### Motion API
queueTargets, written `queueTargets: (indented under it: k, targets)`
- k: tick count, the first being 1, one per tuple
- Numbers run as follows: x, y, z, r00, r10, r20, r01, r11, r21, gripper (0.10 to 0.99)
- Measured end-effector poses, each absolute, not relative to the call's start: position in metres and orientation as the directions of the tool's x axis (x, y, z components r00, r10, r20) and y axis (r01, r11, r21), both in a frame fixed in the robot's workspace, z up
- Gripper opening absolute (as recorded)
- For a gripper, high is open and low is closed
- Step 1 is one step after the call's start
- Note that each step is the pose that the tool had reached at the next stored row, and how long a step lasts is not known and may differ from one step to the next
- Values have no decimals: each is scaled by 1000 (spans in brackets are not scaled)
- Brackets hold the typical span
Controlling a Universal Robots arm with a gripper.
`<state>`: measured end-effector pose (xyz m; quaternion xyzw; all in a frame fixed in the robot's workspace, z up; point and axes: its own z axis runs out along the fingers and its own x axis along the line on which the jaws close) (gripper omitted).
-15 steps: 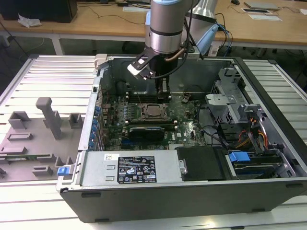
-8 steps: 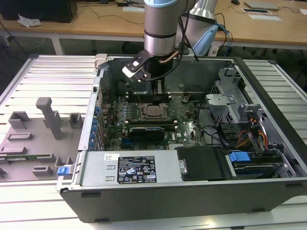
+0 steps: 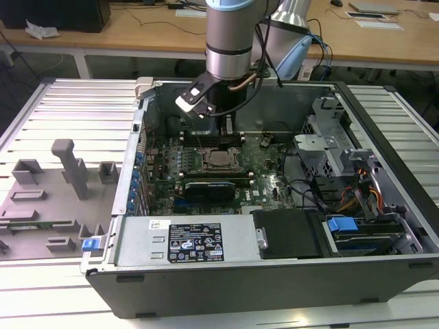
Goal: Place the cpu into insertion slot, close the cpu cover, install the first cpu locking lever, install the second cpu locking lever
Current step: 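Close the cpu cover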
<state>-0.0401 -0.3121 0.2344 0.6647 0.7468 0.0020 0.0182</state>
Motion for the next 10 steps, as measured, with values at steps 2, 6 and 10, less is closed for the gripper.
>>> queueTargets:
  k: [2,6,10]
  targets:
    - [-40,-312,234,-168,985,-26,985,169,27,106]
    - [-40,-312,234,-296,955,-32,955,297,25,106]
    - [-40,-312,234,-394,919,-38,919,395,23,106]
